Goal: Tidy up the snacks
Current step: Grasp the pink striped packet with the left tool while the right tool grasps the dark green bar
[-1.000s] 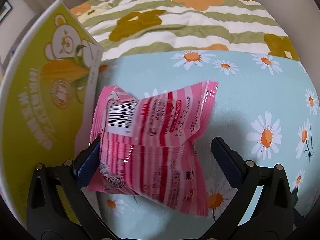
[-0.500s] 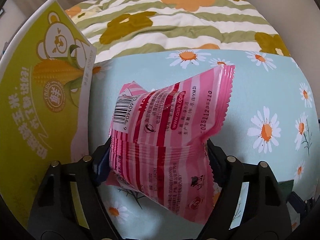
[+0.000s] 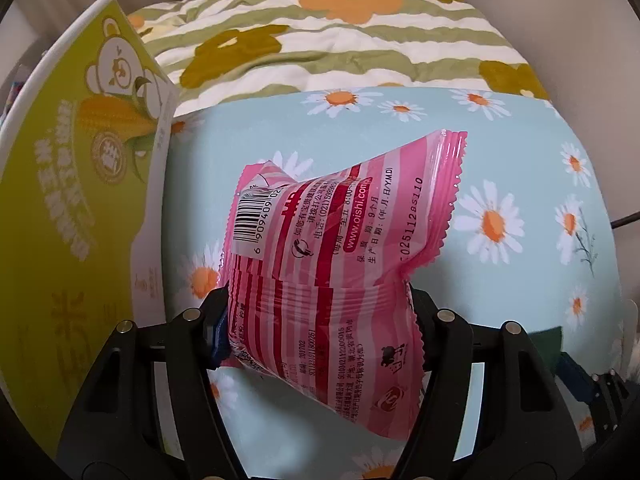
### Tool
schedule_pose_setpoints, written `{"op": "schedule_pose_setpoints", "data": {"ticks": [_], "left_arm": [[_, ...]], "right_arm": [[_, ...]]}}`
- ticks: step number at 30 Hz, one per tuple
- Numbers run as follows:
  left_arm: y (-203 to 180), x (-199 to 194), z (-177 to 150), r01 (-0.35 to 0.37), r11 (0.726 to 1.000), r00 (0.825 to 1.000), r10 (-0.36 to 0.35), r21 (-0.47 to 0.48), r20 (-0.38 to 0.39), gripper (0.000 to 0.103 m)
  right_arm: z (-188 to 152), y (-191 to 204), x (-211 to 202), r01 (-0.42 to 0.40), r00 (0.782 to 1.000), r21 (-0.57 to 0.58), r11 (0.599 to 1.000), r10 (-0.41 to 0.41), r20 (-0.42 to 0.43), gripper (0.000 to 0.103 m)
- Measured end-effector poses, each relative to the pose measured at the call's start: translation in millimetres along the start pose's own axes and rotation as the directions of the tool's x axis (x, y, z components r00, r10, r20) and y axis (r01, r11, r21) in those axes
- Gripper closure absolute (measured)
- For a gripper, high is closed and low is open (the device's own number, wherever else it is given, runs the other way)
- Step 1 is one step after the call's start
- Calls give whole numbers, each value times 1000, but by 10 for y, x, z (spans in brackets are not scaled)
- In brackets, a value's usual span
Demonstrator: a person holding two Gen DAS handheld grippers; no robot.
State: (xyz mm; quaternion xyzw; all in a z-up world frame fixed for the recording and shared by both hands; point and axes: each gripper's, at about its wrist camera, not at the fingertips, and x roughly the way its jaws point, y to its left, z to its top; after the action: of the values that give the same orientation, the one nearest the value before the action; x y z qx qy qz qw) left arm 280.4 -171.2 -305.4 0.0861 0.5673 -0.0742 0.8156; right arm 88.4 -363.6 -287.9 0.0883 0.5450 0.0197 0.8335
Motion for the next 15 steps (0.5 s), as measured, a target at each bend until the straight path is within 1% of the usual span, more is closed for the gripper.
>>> {"op": "schedule_pose_setpoints", "data": {"ticks": [2, 3, 4, 6, 9, 12, 13, 14, 15], "left_arm": [[-10, -71, -42, 9, 1000, 1000, -9, 0, 9, 40], [-16, -106, -58, 13, 1000, 1000, -13, 1, 13, 40], [-20, -140, -73, 16, 1000, 1000, -16, 1, 17, 40], [-31, -232, -107, 28, 1000, 999, -27, -2, 31, 40], [-36, -342, -150, 38, 999, 998, -38, -9, 46, 40], [-13, -430, -201, 49, 999, 997, -48, -18, 56, 40], [-11, -449, -203, 51, 999, 997, -50, -20, 58, 40], [0, -481, -222, 54, 998, 997, -52, -22, 62, 40], [5, -499, -235, 54, 998, 997, -53, -23, 64, 40]], "right_arm": [[-16, 18, -10, 1, 1000, -11, 1000, -1, 6, 63], [-24, 15, -17, -3, 1000, -8, 1000, 3, 9, 66], [-34, 3, -37, -11, 1000, -1, 1000, 11, 18, 79], [-23, -6, -98, -28, 999, 6, 1000, 28, 35, 85], [-19, 3, -53, -22, 1000, 1, 1000, 22, -1, 86], [-33, -33, -53, -48, 999, 38, 998, 48, 9, 85], [-36, -36, -55, -56, 998, 45, 997, 56, 6, 83], [-38, -32, -61, -68, 998, 44, 997, 68, 4, 80], [-42, -19, -68, -76, 997, 36, 996, 76, 3, 66]]}}
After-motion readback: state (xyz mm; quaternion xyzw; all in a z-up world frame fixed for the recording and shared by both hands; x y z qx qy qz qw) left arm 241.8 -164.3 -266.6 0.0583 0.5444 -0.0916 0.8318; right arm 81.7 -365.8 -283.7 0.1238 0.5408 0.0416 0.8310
